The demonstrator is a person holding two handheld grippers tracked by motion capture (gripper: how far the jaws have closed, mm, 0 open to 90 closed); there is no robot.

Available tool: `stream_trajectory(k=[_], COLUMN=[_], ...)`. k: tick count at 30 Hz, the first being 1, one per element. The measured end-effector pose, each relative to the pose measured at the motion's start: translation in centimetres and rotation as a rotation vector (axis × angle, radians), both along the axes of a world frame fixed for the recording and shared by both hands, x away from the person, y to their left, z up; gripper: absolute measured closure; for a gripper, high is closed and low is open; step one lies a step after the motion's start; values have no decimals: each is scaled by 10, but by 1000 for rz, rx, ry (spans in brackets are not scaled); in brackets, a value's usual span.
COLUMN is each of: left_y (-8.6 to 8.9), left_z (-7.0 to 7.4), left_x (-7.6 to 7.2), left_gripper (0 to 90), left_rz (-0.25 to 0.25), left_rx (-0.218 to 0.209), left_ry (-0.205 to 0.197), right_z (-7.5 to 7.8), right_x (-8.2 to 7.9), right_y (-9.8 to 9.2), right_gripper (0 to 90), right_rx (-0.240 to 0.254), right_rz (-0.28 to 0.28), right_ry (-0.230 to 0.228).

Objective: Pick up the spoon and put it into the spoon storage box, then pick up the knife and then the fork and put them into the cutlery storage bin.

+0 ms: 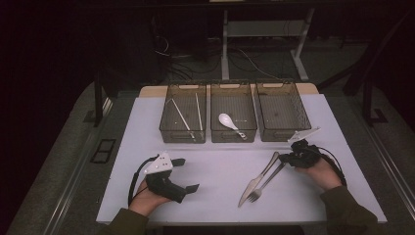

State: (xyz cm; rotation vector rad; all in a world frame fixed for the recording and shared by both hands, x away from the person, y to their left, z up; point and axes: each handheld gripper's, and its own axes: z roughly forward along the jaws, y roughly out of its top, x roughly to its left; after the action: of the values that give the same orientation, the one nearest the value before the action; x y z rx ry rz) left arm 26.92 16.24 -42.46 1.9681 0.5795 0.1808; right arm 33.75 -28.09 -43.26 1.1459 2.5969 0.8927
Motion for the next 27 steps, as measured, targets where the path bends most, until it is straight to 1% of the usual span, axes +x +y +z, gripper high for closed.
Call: stream_trajectory(k=[5, 9, 18, 27], left_y=[0, 0, 1, 2], left_z=[0, 0, 1, 0], left_x=[0, 0, -1, -1], left_gripper=[0, 0, 0, 0], left_rz=[-2, -2, 1, 4], left_rx=[2, 1, 3, -2], left_ry=[-2, -1, 0, 1], right_z=[-4, -6, -6, -5], right_x=[3, 3, 2, -6], right_y=[2, 4, 3, 0], right_gripper=[895, 895, 896, 896], right_rx=[-23, -31, -31, -32], right_rz=[11, 14, 14, 24], right_ry=[5, 7, 16, 32])
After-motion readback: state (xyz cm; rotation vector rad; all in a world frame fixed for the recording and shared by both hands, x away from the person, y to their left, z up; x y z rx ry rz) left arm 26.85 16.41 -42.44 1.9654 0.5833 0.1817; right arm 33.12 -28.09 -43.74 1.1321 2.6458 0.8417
